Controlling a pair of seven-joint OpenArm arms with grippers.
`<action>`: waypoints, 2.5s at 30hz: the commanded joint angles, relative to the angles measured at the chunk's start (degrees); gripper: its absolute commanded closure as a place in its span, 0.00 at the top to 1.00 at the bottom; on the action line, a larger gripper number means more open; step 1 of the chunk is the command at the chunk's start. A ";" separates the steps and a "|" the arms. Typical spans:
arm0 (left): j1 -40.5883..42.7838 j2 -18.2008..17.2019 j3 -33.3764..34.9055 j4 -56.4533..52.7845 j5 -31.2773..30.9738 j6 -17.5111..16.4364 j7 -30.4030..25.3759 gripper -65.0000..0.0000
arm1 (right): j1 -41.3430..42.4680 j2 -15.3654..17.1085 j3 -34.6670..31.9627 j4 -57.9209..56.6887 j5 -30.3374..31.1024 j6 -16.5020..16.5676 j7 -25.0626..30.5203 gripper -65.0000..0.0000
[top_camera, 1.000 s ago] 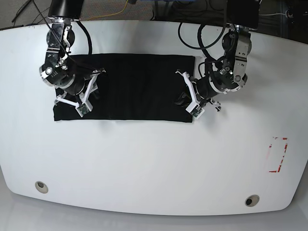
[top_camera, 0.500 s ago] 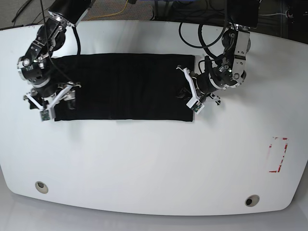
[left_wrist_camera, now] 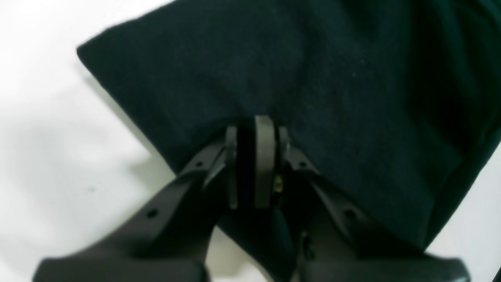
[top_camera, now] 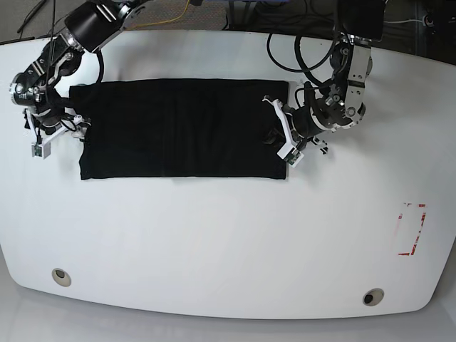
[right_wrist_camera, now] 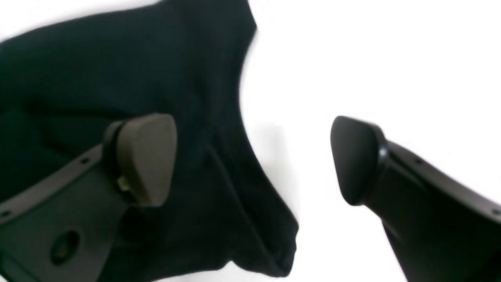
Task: Layout the t-shirt on the table in an organized manner, then fold the t-shirt properly
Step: 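Move the right gripper to the shirt's other side edge and grasp, then fold the held side with the right gripper over toward the left gripper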
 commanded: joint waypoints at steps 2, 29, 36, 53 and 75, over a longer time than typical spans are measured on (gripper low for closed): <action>-0.63 -0.03 -0.10 0.97 -0.72 -0.17 -0.94 0.05 | 1.10 4.14 1.60 -6.88 7.70 0.03 0.69 0.92; -0.63 -1.17 -0.01 0.97 -0.72 -0.17 -0.94 0.05 | -4.18 9.94 -10.79 -17.87 39.87 0.03 0.08 0.92; -0.63 -1.17 -0.01 0.97 -0.72 -0.17 -0.94 0.05 | -4.53 8.45 -12.03 -16.03 39.52 0.03 0.08 0.83; -0.72 -1.17 -0.01 0.97 -0.72 -0.17 -0.94 0.05 | -4.53 8.01 -14.57 -9.34 40.05 -0.01 -0.01 0.04; -0.99 -0.99 0.26 0.89 -0.63 -0.17 -0.94 0.05 | -5.58 -6.93 -18.00 14.04 42.60 -8.45 -9.77 0.04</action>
